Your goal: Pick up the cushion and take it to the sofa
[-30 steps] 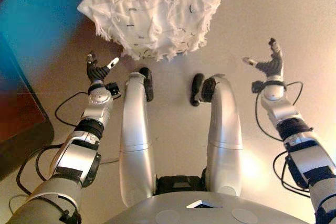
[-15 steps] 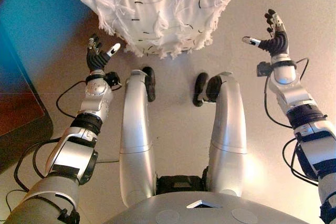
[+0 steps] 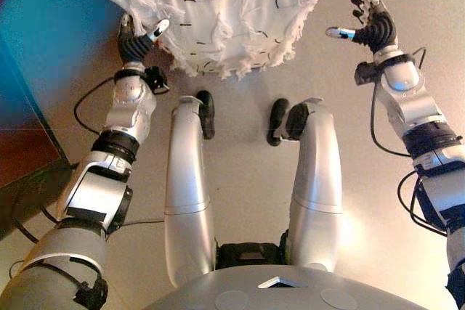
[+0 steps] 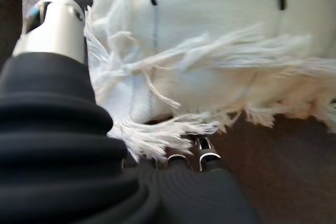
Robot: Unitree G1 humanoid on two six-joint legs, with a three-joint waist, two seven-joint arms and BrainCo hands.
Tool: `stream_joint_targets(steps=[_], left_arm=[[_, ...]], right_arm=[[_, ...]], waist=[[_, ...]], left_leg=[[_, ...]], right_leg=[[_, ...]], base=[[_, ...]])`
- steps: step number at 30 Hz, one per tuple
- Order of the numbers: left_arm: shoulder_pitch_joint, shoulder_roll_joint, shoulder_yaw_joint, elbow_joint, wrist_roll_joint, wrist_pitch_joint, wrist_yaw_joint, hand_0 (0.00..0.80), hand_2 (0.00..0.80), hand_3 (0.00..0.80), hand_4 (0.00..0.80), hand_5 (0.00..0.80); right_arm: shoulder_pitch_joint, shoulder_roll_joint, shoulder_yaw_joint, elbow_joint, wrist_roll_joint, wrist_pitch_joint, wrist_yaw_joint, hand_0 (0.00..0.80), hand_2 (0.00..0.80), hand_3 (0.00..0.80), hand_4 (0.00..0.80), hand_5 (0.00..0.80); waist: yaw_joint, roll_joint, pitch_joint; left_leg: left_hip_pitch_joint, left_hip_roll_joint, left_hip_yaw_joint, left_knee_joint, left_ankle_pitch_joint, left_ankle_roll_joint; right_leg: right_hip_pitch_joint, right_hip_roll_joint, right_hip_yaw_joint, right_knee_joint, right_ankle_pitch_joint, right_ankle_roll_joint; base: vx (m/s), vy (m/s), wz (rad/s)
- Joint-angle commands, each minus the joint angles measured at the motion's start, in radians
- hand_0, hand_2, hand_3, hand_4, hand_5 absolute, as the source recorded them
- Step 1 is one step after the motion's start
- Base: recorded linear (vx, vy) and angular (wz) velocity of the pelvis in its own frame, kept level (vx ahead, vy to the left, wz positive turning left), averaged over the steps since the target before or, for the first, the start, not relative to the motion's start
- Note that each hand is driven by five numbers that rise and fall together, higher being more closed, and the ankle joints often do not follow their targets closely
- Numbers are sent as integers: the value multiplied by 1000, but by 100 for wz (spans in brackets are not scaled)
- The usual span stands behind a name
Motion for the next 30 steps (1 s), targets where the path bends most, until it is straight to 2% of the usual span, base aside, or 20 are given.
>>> stream_joint_targets(steps=[1, 5, 8, 12, 17, 22, 30], left_arm=[[-65, 2, -1, 41, -38, -19, 5, 0, 0, 0, 0, 0], [-119, 10, -11, 69, -60, 8, -14, 0, 0, 0, 0, 0], [-159, -7, -28, 83, -74, 37, -39, 0, 0, 0, 0, 0], [-199, -29, -50, 89, -95, 58, -70, 0, 0, 0, 0, 0], [-233, -49, -71, 87, -123, 98, -84, 0, 0, 0, 0, 0], [-282, -61, -93, 100, -176, 138, -120, 0, 0, 0, 0, 0], [-348, -79, -146, 70, -199, 168, -197, 0, 0, 0, 0, 0]], right_arm=[[-58, 6, 5, 18, 76, -16, 47, 0, 0, 0, 0, 0], [-118, 17, 25, 50, 114, 15, 85, 0, 0, 0, 0, 0], [-164, 48, 38, 67, 185, 50, 124, 0, 0, 0, 0, 0], [-221, 84, 59, 76, 201, 78, 151, 0, 0, 0, 0, 0], [-280, 122, 92, 77, 195, 111, 142, 0, 0, 0, 0, 0], [-348, 153, 129, 96, 192, 182, 120, 0, 0, 0, 0, 0], [-424, 183, 178, 75, 219, 244, 274, 0, 0, 0, 0, 0]], waist=[[-10, 29, -12], [-8, 30, -12], [-7, 34, -12], [-5, 43, -12], [-2, 56, -12], [0, 65, -12], [4, 76, -12]], left_leg=[[9, -14, 101, -48, 58, 36], [-2, -16, 99, -57, 66, 31], [-5, -19, 101, -65, 71, 29], [-11, -27, 106, -74, 76, 25], [-15, -36, 113, -91, 83, 21], [-22, -45, 116, -112, 91, 18], [-29, -55, 116, -185, 121, 13]], right_leg=[[33, -8, -12, -135, 188, 32], [25, -13, -10, -149, 199, 38], [25, -15, -8, -162, 205, 42], [21, -18, -4, -174, 211, 45], [18, -23, -3, -192, 215, 48], [12, -25, 1, -217, 226, 51], [4, -24, 3, -276, 247, 59]], base=[[0, 0, 0], [7, 9, 2], [7, 6, 1], [-1, 7, 3], [-6, 9, 5], [0, 6, 3], [-19, 1, 6]])
